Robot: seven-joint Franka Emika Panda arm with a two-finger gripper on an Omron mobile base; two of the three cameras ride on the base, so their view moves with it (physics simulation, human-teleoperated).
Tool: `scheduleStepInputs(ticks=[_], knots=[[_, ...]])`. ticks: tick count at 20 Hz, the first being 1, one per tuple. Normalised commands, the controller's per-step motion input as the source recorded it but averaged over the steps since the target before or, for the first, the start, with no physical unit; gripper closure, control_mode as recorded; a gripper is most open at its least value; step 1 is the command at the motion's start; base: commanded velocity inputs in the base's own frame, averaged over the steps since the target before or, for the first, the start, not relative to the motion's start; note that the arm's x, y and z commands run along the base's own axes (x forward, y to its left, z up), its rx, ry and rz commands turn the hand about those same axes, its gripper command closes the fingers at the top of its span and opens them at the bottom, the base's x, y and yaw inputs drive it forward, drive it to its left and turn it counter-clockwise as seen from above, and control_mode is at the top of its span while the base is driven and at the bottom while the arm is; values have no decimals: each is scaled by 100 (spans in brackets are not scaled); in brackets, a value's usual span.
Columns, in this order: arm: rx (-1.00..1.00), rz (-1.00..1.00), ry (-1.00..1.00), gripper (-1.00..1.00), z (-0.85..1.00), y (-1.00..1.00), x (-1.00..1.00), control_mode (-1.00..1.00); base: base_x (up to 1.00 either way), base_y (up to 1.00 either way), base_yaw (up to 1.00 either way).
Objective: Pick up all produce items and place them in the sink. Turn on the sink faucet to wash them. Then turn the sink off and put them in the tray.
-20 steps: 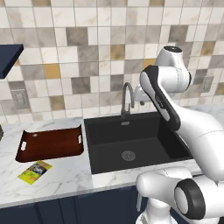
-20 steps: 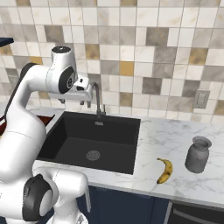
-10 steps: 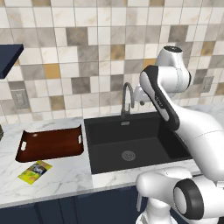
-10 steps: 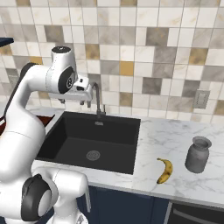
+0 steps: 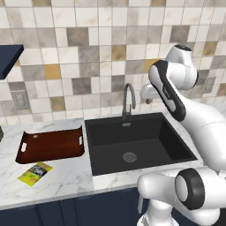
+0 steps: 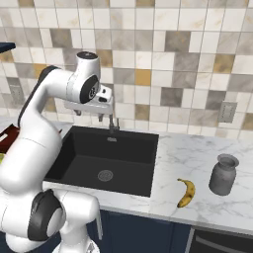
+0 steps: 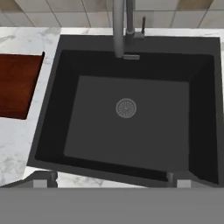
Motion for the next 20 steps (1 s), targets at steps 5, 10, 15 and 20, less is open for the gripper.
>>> scheduleStepInputs(ticks=[5,10,15,20], knots=[[7,0,-1,-100,0,-29,-6,-100,0,0,0],[-5,-2,-1,-100,-18,-29,-32,-100,0,0,0],[-8,0,1,-100,-12,-31,-26,-100,0,0,0],[0,0,-2,-100,-5,-43,-26,-100,0,0,0]])
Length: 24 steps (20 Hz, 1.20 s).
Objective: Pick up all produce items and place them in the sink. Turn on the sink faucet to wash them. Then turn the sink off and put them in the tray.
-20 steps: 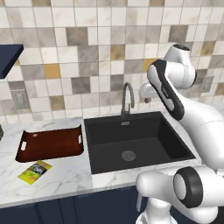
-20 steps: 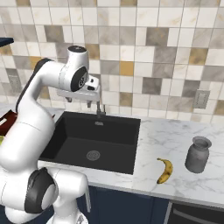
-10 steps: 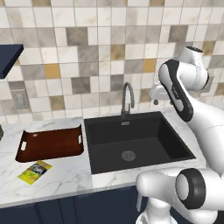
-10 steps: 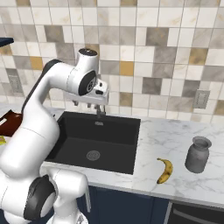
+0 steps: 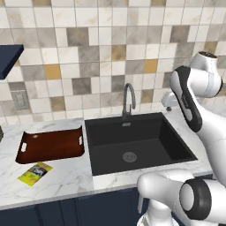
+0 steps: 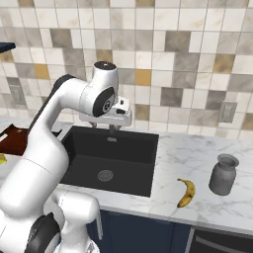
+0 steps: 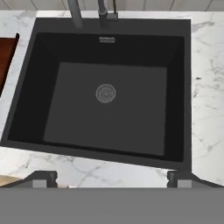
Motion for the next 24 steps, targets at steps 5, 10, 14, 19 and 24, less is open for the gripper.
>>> scheduleStepInputs(ticks=[5,10,14,19,24], knots=[[0,-7,-1,-100,-3,-63,-29,-100,0,0,0],[0,-13,0,-100,-20,-71,-29,-100,0,0,0],[0,-16,0,-100,-26,-70,-25,-100,0,0,0],[-2,-10,0,-100,-37,-58,-2,-100,0,0,0],[-5,-7,1,-100,-22,-53,0,-100,0,0,0]])
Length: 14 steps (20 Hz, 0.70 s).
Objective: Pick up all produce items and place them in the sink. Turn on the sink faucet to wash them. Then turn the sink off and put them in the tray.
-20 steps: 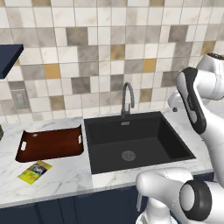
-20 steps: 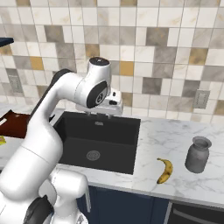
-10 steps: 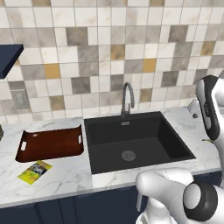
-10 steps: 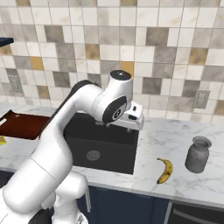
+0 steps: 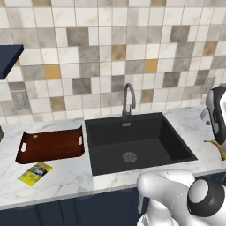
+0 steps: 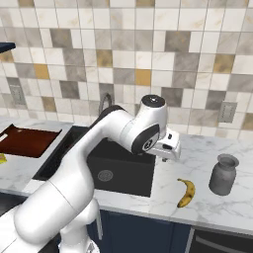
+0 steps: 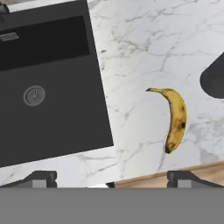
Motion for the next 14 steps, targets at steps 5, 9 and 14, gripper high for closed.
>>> scheduleStepInputs(ticks=[5,9,14], knots=[[-2,-8,5,-100,-20,-50,0,-100,0,0,0],[0,-11,9,-100,-23,-50,-7,-100,0,0,0],[0,-10,8,-100,-25,-42,-13,-100,0,0,0]])
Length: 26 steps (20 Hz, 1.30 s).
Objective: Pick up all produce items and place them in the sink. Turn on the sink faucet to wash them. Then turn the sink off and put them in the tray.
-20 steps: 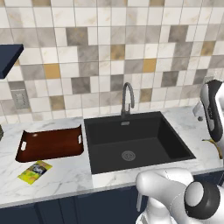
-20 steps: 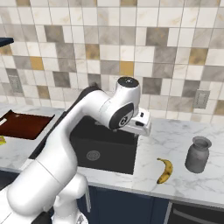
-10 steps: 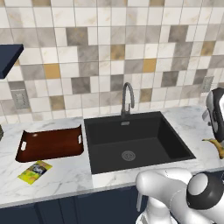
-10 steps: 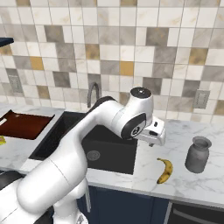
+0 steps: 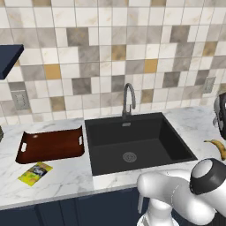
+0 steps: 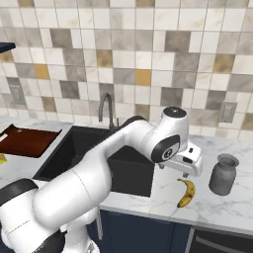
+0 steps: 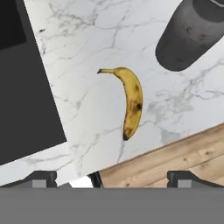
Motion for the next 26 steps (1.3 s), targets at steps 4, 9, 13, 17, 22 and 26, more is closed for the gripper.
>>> scheduleStepInputs(ticks=[4,9,13,17,22,26], knots=[[0,-4,3,-100,-27,-25,-1,-100,0,0,0],[0,0,0,-100,-26,-27,2,-100,0,0,0],[0,0,1,-100,-37,-19,8,-100,0,0,0],[0,0,6,-100,-32,-4,22,-100,0,0,0],[0,0,9,-100,-29,-3,23,-100,0,0,0],[-1,0,8,-100,-32,-6,16,-100,0,0,0]])
